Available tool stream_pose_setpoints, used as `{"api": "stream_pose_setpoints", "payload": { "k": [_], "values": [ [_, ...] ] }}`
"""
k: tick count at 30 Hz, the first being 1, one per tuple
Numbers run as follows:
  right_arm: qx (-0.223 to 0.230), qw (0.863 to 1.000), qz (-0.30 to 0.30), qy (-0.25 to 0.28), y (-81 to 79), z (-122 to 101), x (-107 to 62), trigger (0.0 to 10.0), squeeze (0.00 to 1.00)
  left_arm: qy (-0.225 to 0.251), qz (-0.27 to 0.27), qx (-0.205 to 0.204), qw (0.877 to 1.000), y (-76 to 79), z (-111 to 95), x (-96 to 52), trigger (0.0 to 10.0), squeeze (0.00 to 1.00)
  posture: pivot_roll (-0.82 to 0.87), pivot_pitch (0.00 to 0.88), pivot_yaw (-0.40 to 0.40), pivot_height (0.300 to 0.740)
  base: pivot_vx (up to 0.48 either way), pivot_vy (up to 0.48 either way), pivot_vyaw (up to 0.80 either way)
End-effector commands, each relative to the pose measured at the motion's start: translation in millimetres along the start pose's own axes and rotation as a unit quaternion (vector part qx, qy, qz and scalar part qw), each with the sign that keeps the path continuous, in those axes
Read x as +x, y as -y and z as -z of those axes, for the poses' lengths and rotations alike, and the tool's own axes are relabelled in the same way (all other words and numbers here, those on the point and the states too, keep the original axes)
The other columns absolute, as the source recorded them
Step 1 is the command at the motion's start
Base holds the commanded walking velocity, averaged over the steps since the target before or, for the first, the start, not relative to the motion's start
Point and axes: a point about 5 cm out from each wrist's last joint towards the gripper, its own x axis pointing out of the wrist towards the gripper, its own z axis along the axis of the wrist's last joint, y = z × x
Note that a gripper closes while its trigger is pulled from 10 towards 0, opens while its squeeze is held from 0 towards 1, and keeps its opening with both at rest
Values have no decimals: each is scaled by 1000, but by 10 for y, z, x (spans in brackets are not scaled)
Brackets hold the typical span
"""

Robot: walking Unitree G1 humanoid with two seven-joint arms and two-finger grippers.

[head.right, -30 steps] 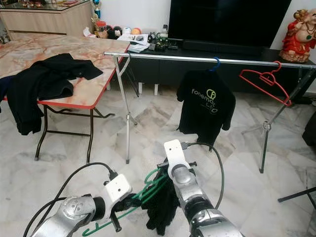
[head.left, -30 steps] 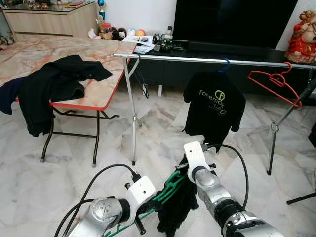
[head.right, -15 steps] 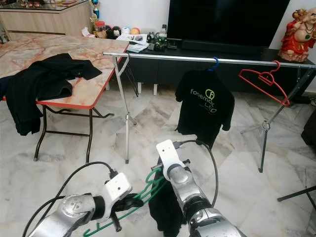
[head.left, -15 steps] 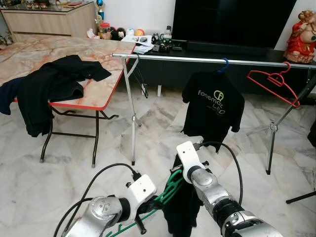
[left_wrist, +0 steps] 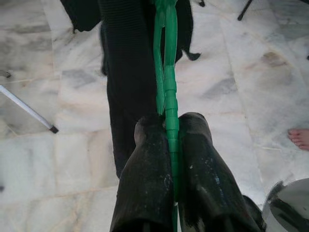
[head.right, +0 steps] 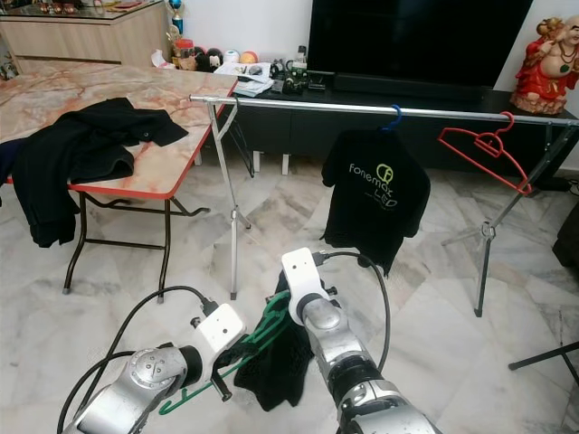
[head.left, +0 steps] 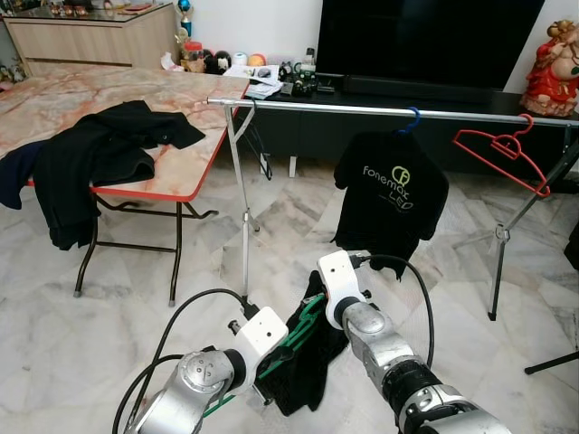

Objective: Hang hanger

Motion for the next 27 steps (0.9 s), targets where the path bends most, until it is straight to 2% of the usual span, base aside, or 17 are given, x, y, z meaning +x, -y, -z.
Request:
{"api": "stream_pose_setpoints", "payload": {
  "k": [1,3,6,8,10,15,17,19,20,24,27],
  "values": [
    [4,1000,18,20,58,-134,12,10000,0,4,-49,2,999,-96,-48,39,10000,0,198,0,-70,740,0,0,0],
    [10,999,29,20,103,-138,8,10000,0,4,-66,-1,998,-127,-53,46,10000,0,199,0,-73,740,0,0,0],
    [38,997,64,31,251,-182,-9,10000,0,19,-100,-22,995,-197,-98,57,10000,0,197,0,-71,740,0,0,0],
    [42,996,72,35,286,-194,-14,10000,0,24,-100,-28,994,-201,-112,58,10000,0,197,0,-72,740,0,0,0],
    [67,992,91,56,400,-242,-38,10000,0,33,-89,-27,995,-180,-147,62,10000,0,197,0,-72,740,0,0,0],
    [95,989,92,74,455,-277,-54,10000,0,33,-79,-24,996,-153,-145,77,10000,0,198,0,-72,740,0,0,0],
    [105,989,43,99,402,-330,-60,10000,0,39,-57,-22,997,-67,-136,116,10000,0,197,0,-72,740,0,0,0],
    [104,989,26,101,372,-337,-58,10000,0,40,-56,-23,997,-55,-137,123,10000,0,197,0,-72,740,0,0,0],
    [111,989,-7,101,316,-327,-56,10000,0,45,-58,-24,997,-50,-146,126,10000,0,196,0,-72,740,0,0,0],
    [149,978,-83,123,235,-315,-100,10000,0,64,-66,-53,994,-66,-202,132,10000,0,196,0,-74,740,0,0,0],
    [154,977,-91,120,273,-245,-139,10000,0,74,-65,-68,993,-74,-226,127,10000,0,197,0,-75,740,0,0,0]
  ]
}}
